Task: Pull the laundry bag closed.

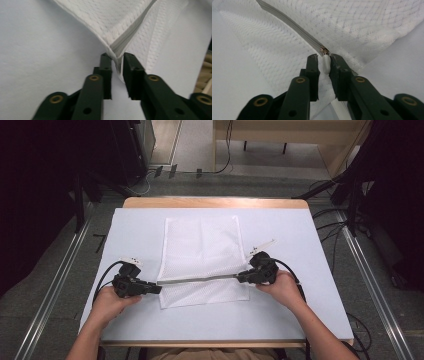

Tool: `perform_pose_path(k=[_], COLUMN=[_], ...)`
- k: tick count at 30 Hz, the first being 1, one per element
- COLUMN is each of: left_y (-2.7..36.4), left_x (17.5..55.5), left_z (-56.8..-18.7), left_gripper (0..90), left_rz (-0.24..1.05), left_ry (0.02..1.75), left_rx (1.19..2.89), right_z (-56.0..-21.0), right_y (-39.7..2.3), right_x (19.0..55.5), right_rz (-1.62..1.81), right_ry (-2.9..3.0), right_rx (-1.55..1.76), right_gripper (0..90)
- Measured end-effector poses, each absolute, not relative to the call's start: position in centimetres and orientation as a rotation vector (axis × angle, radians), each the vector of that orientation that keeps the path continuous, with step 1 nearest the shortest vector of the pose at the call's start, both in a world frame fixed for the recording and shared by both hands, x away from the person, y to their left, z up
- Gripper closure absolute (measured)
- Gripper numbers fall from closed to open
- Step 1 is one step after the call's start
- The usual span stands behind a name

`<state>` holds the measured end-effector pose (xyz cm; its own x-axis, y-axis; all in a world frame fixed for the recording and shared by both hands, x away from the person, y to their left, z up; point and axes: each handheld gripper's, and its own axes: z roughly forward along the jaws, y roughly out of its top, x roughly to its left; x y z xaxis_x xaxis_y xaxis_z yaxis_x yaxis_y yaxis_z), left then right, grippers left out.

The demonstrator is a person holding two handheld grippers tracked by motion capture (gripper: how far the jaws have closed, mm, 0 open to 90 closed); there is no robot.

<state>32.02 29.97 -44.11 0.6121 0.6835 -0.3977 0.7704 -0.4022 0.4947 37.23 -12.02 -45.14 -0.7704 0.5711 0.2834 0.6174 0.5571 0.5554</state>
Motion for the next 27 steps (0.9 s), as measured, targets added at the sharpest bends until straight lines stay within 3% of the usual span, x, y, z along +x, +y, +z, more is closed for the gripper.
perform_pose_path(k=[10,14,27], left_y=[30.0,29.9,30.5], left_x=[32.2,32.2,32.8], left_z=[-43.8,-43.7,-43.2], left_gripper=[52.2,43.7,36.7], left_rz=[-0.086,-0.016,0.014], left_ry=[1.125,1.092,1.136], left_rx=[2.138,2.139,2.072], right_z=[-45.3,-45.3,-44.8], right_y=[-11.7,-11.9,-13.5], right_x=[37.1,37.0,37.2], right_rz=[-1.101,-1.128,-1.234], right_ry=[-2.745,-2.740,-2.708], right_rx=[-1.025,-1.033,-1.138], right_gripper=[51.7,47.3,40.1])
